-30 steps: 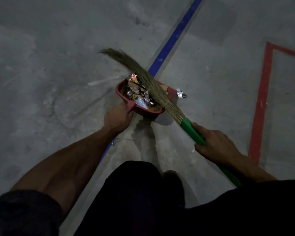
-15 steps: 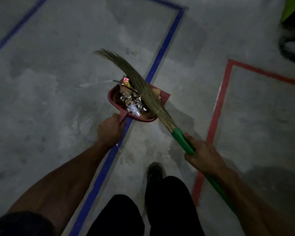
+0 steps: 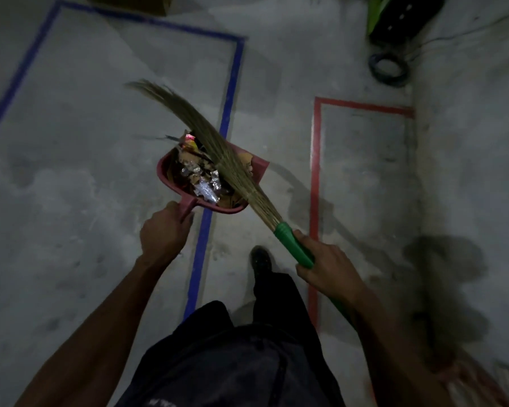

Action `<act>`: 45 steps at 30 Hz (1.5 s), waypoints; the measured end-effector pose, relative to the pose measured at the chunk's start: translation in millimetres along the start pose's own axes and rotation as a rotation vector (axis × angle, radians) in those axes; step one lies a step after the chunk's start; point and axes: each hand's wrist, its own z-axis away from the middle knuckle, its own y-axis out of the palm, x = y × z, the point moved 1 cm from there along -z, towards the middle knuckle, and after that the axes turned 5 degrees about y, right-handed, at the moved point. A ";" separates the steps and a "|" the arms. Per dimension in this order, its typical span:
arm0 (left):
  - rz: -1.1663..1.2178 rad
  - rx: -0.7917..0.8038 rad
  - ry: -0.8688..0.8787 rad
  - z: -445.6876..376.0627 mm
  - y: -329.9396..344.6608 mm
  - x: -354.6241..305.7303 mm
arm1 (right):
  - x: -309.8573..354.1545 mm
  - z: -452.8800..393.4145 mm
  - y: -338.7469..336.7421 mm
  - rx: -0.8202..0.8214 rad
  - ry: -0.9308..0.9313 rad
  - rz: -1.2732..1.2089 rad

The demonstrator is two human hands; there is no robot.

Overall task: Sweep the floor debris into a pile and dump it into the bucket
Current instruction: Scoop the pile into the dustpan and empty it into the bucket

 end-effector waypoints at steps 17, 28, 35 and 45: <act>-0.021 0.165 0.508 140.6 -45.8 -32.9 | 3.3 270.0 114.6 -0.339 0.391 -0.460; -0.119 0.269 0.775 304.0 27.0 -118.2 | -77.8 452.5 201.7 -0.490 0.578 -0.606; -0.157 0.333 0.892 436.0 87.6 -182.2 | -151.2 577.7 247.3 -0.522 0.709 -0.658; -0.248 0.483 1.011 536.8 166.3 -292.6 | -251.9 656.7 284.2 -0.553 0.917 -0.746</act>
